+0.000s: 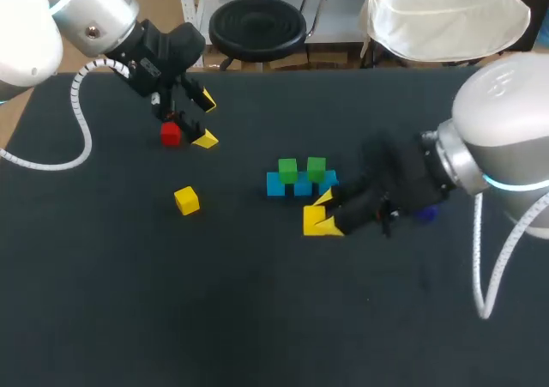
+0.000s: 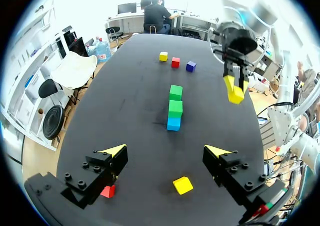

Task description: Place the blue cubes, place green cubes on the blue cubes, place the yellow cubes on the green cubes, then place the red cubes on the yellow cubes, and place purple cube on the red cubes.

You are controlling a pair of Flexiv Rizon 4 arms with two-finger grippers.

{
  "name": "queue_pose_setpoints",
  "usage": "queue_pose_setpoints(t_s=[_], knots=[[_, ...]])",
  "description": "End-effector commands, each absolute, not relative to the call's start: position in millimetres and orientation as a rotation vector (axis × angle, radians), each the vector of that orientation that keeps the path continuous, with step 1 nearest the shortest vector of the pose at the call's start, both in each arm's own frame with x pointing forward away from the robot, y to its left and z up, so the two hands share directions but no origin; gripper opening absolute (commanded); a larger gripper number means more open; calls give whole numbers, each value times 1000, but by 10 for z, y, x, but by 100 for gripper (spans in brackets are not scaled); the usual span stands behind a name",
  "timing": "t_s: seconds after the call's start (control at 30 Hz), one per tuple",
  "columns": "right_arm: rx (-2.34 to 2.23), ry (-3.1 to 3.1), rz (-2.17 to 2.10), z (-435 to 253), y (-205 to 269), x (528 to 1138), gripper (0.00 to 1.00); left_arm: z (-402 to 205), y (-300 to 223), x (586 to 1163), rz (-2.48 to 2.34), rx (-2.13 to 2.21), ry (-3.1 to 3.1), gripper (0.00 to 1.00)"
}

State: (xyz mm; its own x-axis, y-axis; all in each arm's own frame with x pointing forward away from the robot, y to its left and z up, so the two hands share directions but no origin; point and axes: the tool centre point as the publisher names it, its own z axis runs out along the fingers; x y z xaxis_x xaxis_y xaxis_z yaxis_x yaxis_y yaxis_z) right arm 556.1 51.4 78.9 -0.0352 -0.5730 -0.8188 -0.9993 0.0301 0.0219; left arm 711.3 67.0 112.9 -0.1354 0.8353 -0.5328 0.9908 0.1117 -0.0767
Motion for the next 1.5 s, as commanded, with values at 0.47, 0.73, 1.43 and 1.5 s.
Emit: queue_pose_setpoints(t_s=[0.47,0.73,1.43,1.5], knots=[[-1600,1647,793,1151,545,5952,0,1128,676,7109,-601,1783,2037,100],[-1618,1697,764,1213,558,5958,0,1128,676,7109,-601,1783,2037,100],[-1621,1699,755,1278,482,6013,0,1128,676,7109,-601,1783,2037,100],[-1622,1701,760,1314,440,6055,0,1128,676,7109,-601,1783,2037,100]])
